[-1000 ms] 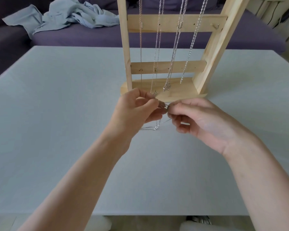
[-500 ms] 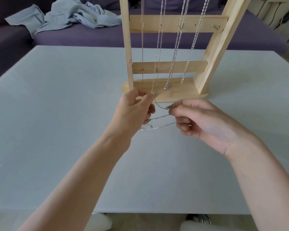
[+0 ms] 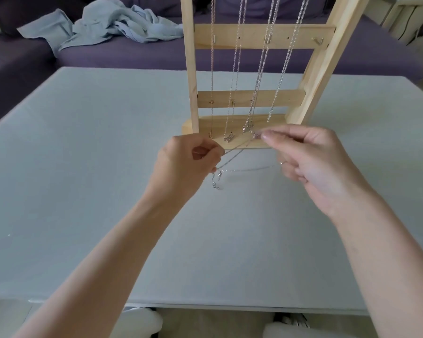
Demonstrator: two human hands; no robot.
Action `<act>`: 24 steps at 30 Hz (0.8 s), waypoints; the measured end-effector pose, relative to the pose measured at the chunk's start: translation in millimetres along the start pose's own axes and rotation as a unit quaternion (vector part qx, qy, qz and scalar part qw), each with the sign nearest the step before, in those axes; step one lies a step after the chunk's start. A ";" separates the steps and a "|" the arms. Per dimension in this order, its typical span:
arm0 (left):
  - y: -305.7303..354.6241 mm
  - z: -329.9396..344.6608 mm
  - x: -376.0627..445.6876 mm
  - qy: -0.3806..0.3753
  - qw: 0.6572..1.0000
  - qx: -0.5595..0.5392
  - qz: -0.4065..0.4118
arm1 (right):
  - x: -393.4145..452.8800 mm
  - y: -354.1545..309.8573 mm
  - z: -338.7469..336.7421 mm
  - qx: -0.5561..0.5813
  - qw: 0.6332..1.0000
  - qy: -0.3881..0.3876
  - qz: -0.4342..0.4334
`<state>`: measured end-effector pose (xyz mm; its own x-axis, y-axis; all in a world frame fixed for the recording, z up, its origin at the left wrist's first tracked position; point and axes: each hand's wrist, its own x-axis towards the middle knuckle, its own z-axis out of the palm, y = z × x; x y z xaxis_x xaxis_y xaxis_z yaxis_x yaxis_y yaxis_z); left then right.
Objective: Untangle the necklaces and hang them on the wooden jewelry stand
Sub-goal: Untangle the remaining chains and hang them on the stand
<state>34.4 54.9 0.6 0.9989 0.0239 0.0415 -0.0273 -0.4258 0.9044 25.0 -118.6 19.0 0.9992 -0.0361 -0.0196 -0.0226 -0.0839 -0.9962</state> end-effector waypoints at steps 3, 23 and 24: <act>-0.9 -2.8 -3.1 -0.025 0.999 0.044 0.006 | -0.4 -1.2 0.1 -0.025 0.996 0.069 -0.049; -15.7 -15.5 -22.2 -0.117 0.942 0.311 0.039 | -10.7 27.4 -4.9 -0.310 0.948 0.062 0.042; -16.2 -13.8 -22.5 -0.119 0.949 0.290 0.036 | -12.9 27.3 -6.2 -0.346 0.936 0.058 0.026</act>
<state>11.8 73.8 -9.1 0.9777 -0.1999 -0.0644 -0.1390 -0.8459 0.5149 11.4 -126.6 -7.4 0.9867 -0.1618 -0.0178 -0.1278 -0.7025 -0.7001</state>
